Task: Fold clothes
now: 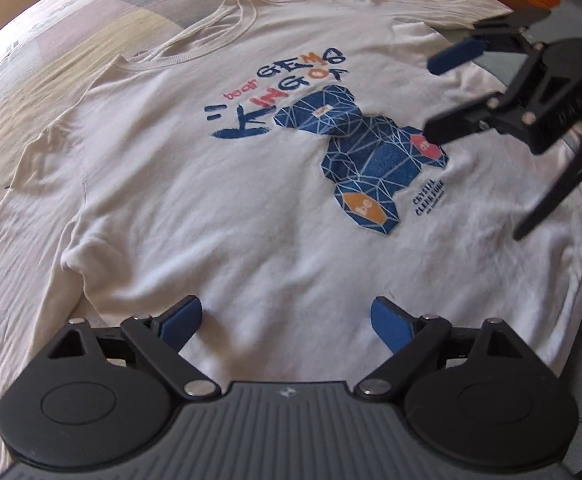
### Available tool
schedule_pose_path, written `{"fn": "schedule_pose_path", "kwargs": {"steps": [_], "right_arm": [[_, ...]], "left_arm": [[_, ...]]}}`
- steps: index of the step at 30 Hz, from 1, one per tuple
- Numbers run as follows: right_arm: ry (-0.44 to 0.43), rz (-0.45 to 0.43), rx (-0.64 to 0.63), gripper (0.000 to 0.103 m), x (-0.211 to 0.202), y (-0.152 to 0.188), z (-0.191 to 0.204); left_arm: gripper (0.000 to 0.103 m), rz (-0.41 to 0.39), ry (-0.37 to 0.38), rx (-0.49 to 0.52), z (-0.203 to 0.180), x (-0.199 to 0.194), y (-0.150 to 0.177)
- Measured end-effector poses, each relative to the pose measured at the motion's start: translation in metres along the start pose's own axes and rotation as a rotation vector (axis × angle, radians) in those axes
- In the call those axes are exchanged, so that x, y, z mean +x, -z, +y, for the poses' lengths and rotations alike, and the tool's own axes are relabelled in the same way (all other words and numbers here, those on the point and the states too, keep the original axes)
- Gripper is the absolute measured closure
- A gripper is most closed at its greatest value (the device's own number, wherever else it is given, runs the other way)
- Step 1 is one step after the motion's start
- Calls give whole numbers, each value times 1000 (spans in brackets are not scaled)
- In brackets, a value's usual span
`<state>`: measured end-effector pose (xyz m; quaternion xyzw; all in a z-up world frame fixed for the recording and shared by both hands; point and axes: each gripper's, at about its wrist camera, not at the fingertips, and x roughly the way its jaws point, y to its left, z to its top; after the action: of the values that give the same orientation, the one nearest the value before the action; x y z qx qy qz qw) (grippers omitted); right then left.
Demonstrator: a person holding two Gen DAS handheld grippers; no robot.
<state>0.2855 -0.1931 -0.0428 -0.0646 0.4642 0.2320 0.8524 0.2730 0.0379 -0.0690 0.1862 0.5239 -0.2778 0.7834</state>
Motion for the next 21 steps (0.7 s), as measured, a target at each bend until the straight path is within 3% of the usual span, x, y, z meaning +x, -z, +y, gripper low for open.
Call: {"fn": "schedule_pose_path", "kwargs": {"steps": [4,8,10,15,21], "right_arm": [[-156,-53,33,0,17,-32,19],[-211,31,85,0,54,-40,42],[-189,29,94,0,60,-41,55],[-357,91,164,0,47,-39,63],[-126,56,189,0,10,-35,20]], "left_arm": [[12,33,21,-7,-8,-9,20],[12,45,39,0,-13,-11,27],[12,42,47,4,-15,-12,27],[12,4,69,14,-18,-17,20],[12,-41,93,73,-27,-8,16]]}}
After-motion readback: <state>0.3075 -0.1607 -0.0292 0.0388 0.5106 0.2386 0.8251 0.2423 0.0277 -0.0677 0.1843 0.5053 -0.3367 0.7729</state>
